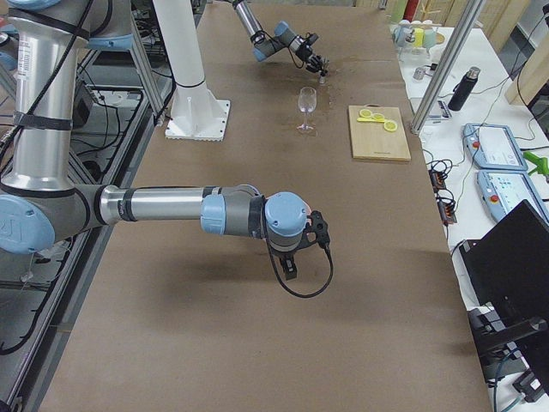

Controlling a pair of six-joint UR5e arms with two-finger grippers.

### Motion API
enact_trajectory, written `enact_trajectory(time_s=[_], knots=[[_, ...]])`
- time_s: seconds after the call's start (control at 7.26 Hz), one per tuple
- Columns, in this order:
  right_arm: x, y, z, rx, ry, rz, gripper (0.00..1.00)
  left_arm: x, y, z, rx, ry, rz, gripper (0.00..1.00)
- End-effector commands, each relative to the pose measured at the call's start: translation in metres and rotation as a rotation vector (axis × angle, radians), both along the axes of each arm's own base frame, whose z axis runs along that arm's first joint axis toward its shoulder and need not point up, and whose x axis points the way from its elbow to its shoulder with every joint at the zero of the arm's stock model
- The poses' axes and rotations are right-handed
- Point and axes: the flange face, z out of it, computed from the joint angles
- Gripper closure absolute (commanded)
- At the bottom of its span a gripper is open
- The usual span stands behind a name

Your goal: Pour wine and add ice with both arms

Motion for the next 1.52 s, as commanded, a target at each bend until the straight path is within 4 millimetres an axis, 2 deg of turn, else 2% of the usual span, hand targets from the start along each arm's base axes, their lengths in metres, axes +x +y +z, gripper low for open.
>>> enact_trajectory(time_s=[0.0, 0.28, 0.69, 0.83, 1.1, 1.24, 1.38], knots=[[0.0, 0.0, 0.0, -0.001, 0.0, 0.0, 0.0, -0.003, 0.001, -0.018, -0.03, 0.099, -0.003, 1.0], [0.0, -0.001, 0.001, -0.002, 0.0, 0.0, 0.0, -0.005, 0.002, -0.056, 0.008, 0.169, -0.002, 1.0], [0.0, -0.001, -0.002, 0.004, -0.001, 0.0, 0.0, -0.005, 0.002, -0.063, 0.047, 0.141, -0.002, 1.0], [0.0, -0.001, -0.005, 0.013, -0.001, -0.001, 0.0, -0.009, 0.006, -0.079, 0.065, 0.161, 0.0, 1.0], [0.0, -0.004, -0.006, 0.066, 0.0, 0.0, 0.0, -0.005, 0.006, -0.099, 0.089, 0.172, 0.003, 1.0], [0.0, -0.003, -0.001, 0.057, 0.0, 0.0, 0.0, -0.004, 0.005, -0.102, 0.168, 0.084, 0.001, 1.0], [0.0, -0.001, 0.012, 0.03, -0.002, 0.0, 0.0, -0.003, 0.005, -0.126, 0.237, 0.052, -0.006, 1.0]])
